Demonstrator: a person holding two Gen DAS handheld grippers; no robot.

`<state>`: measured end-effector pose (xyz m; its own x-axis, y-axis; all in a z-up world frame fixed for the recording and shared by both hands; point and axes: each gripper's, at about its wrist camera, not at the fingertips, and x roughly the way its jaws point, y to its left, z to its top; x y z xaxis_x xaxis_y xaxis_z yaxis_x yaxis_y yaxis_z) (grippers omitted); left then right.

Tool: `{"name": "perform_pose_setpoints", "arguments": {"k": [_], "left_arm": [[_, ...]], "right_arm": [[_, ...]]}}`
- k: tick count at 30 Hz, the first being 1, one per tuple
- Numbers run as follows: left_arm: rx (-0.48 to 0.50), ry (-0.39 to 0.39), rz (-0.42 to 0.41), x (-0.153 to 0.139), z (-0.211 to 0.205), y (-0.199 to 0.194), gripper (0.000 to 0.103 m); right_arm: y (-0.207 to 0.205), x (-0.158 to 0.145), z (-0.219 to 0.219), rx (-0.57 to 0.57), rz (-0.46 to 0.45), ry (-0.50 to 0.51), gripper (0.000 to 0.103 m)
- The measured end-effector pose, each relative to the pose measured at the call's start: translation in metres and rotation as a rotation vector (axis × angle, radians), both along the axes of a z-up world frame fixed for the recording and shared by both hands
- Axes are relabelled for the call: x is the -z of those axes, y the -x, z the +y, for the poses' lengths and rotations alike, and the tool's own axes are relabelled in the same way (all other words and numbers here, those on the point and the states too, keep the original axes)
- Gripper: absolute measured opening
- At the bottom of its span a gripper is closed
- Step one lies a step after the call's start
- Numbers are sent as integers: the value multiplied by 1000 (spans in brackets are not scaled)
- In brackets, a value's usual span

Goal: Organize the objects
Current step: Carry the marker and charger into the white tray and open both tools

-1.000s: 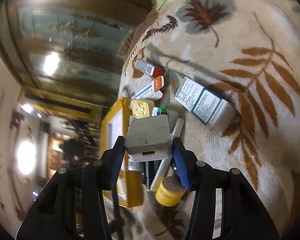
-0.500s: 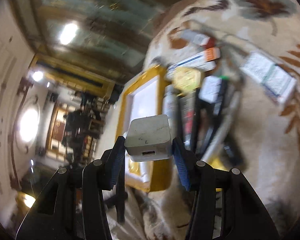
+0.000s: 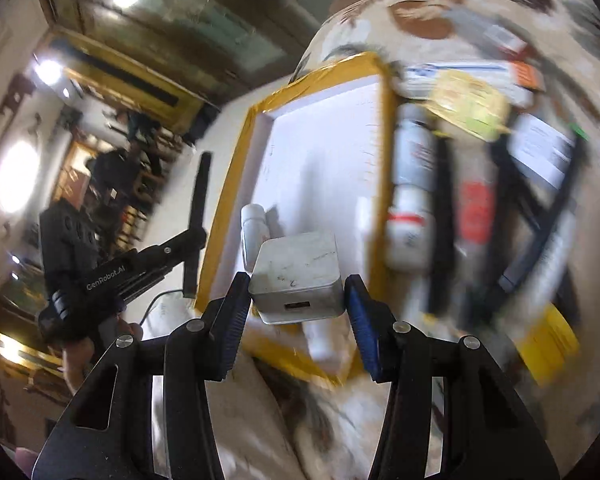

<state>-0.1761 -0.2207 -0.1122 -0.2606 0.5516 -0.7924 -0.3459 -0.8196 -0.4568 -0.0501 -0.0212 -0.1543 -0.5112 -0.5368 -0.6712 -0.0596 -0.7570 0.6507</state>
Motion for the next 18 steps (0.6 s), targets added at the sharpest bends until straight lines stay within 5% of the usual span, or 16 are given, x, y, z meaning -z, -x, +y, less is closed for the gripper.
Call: {"name": "perform_pose_setpoints", "arguments": {"k": [5,12,18], "left_arm": [[-4,-79,-118,24,19,34,13],[27,44,-144,50,25,35,13],[25,116,-145,60,21,31,13]], "right_arm": [[54,5,-19,49,-42,-154,48],[100,8,-40,28,-13,-416,48],[94,28,-61,-41,-6,-507,48]]}}
